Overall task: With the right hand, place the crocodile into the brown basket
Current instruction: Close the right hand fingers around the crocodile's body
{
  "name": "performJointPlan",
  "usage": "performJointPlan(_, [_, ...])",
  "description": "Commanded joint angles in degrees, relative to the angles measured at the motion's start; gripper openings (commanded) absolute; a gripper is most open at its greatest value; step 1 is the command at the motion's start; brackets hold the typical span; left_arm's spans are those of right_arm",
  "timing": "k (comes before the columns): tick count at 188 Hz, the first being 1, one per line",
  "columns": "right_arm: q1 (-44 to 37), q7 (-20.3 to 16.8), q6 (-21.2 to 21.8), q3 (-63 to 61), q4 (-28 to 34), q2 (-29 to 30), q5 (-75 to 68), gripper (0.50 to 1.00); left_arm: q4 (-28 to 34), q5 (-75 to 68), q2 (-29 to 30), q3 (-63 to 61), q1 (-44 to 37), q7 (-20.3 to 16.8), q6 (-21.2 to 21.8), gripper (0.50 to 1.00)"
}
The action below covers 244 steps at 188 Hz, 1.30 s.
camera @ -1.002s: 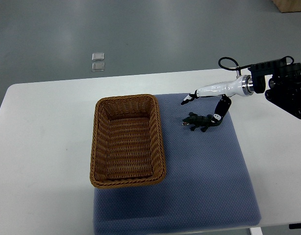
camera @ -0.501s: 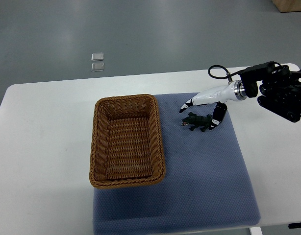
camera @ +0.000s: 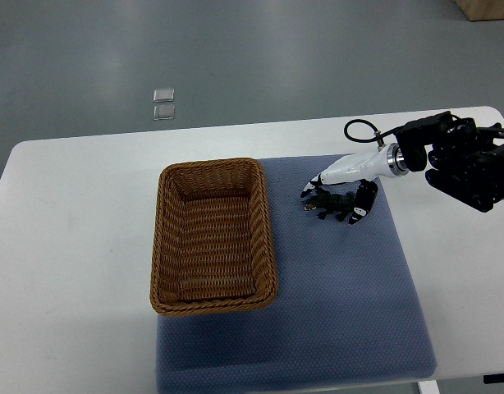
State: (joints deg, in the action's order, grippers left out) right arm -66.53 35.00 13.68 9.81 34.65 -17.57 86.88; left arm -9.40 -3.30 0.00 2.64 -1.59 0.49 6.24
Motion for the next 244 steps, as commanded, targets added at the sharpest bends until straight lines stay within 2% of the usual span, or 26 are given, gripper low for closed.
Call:
performJointPlan(1, [-0.1, 0.0, -1.64, 2.23, -0.38, 0.0, -0.04, 0.897, 0.0, 0.04, 0.0, 0.0, 0.01, 0.04, 0.0, 1.0])
performJointPlan(17, [-0.1, 0.0, -3.22, 3.46, -0.55, 0.0, -0.04, 0.868, 0.0, -0.04, 0.0, 0.0, 0.01, -0.05, 0.0, 1.0])
performJointPlan(121, [-0.62, 0.0, -3.31, 3.46, -0.55, 0.0, -0.04, 0.791, 0.0, 0.04, 0.0, 0.0, 0.01, -0.05, 0.0, 1.0])
performJointPlan(130, [-0.71, 0.0, -3.31, 3.46, -0.55, 0.0, -0.13, 0.76, 0.0, 0.04, 0.0, 0.0, 0.01, 0.04, 0.0, 1.0])
performJointPlan(140, [-0.71, 0.0, -3.31, 3.37, -0.55, 0.0, -0.13, 0.754, 0.0, 0.04, 0.0, 0.0, 0.01, -0.05, 0.0, 1.0])
performJointPlan(151, [-0.8, 0.0, -3.31, 3.37, -0.55, 0.0, -0.13, 0.725, 0.0, 0.04, 0.0, 0.0, 0.01, 0.04, 0.0, 1.0])
performJointPlan(178, [-0.97, 0.0, -3.31, 3.28, -0.55, -0.09, -0.13, 0.709, 0.0, -0.04, 0.0, 0.0, 0.01, 0.04, 0.0, 1.0])
performJointPlan(213, [-2.03, 0.0, -3.22, 3.11, -0.46, -0.09, -0.48, 0.66, 0.0, 0.04, 0.0, 0.0, 0.01, -0.05, 0.0, 1.0])
performJointPlan(244, [-2.91, 0.0, -3.22, 2.93, -0.46, 0.0, -0.83, 0.652, 0.0, -0.04, 0.0, 0.0, 0.01, 0.04, 0.0, 1.0])
